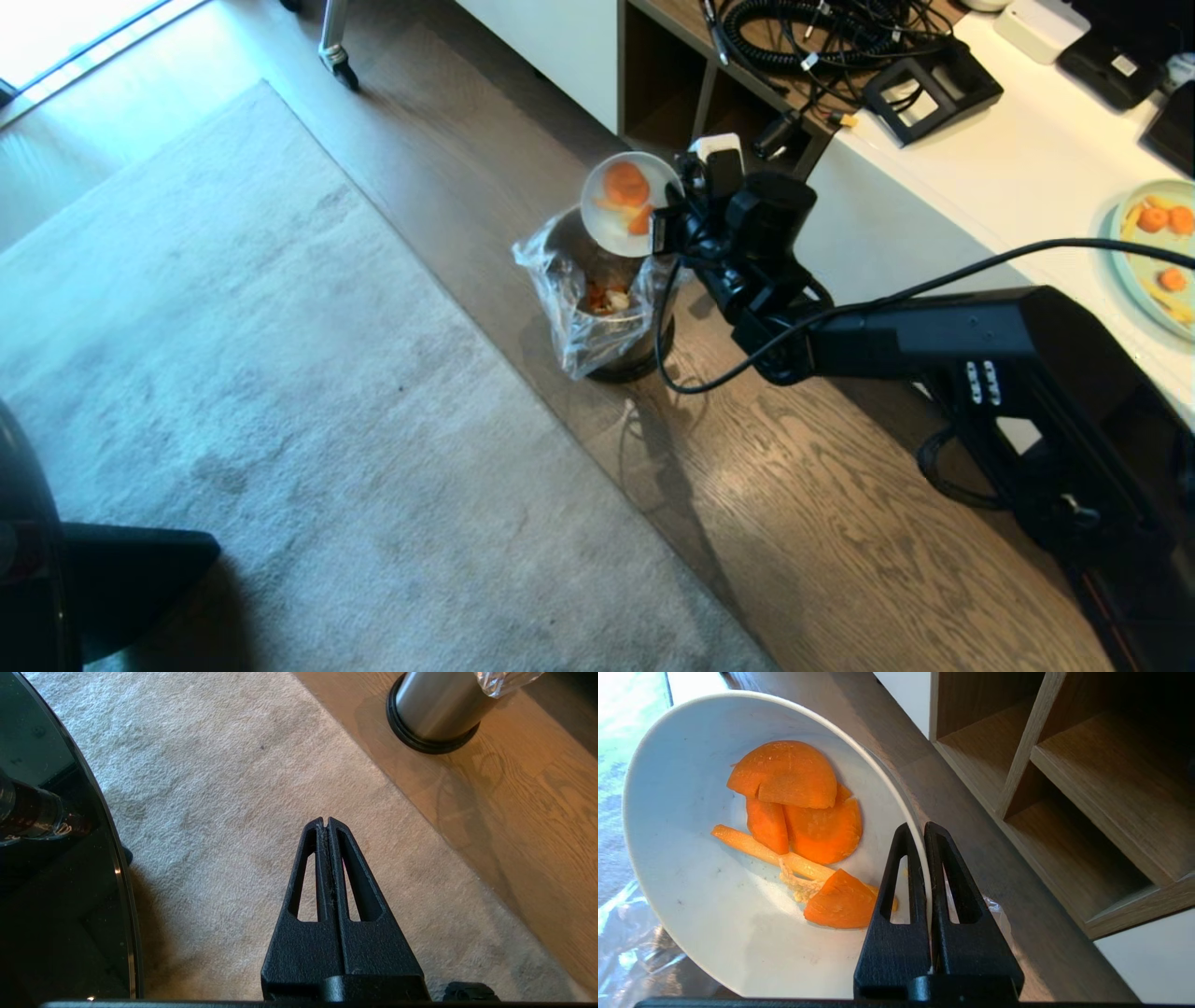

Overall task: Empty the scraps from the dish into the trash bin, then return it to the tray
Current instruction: Pour the leftover food from the bowl into the trash can

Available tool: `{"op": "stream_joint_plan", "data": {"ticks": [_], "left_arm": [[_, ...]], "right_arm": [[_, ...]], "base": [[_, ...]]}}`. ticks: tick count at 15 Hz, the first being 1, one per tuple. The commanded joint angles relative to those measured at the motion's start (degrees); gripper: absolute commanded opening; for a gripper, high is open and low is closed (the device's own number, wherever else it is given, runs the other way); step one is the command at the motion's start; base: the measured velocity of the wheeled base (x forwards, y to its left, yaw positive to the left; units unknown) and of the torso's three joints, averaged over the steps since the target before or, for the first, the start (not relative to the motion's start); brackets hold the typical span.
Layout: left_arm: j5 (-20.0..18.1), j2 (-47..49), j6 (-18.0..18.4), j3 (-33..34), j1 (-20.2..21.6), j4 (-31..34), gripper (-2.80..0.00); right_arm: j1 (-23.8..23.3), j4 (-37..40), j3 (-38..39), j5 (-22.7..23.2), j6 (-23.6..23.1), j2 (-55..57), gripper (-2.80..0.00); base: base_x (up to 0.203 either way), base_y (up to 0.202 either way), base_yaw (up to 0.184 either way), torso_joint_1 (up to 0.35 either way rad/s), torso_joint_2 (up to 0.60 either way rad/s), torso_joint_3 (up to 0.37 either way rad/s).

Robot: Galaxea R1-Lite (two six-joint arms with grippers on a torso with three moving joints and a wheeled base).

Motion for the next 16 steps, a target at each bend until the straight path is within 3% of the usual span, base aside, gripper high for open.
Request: {"op": "stream_joint_plan", "data": {"ticks": [1,4,7,11,16], "left_arm": [[0.0,0.0,0.0,0.0,0.0,0.0,-2.80],[0.0,0.0,0.0,0.0,0.0,0.0,-2.80],[0.0,0.0,0.0,0.0,0.0,0.0,-2.80],[0.0,0.0,0.0,0.0,0.0,0.0,-2.80],[0.0,0.0,0.0,0.0,0.0,0.0,-2.80]], "right_arm": [[-0.1,-1.4,0.0,-0.1,-2.1,0.8,-2.80],[0.0,-4.1,0.0,0.8,-6.9,1.3,-2.80],[-0.1,-8.7,0.0,5.8,-13.4,1.8,-2.80],[-0.1,-11.7,0.0,8.8,-20.6,2.7,-2.80],[-0.4,-18.6,0.0,9.7,-27.5,4.3,-2.80]], "base": [[0.000,0.000,0.000,0.000,0.00,0.000],[0.000,0.000,0.000,0.000,0.00,0.000],[0.000,0.000,0.000,0.000,0.00,0.000],[0.000,0.000,0.000,0.000,0.00,0.000],[0.000,0.000,0.000,0.000,0.00,0.000]]}}
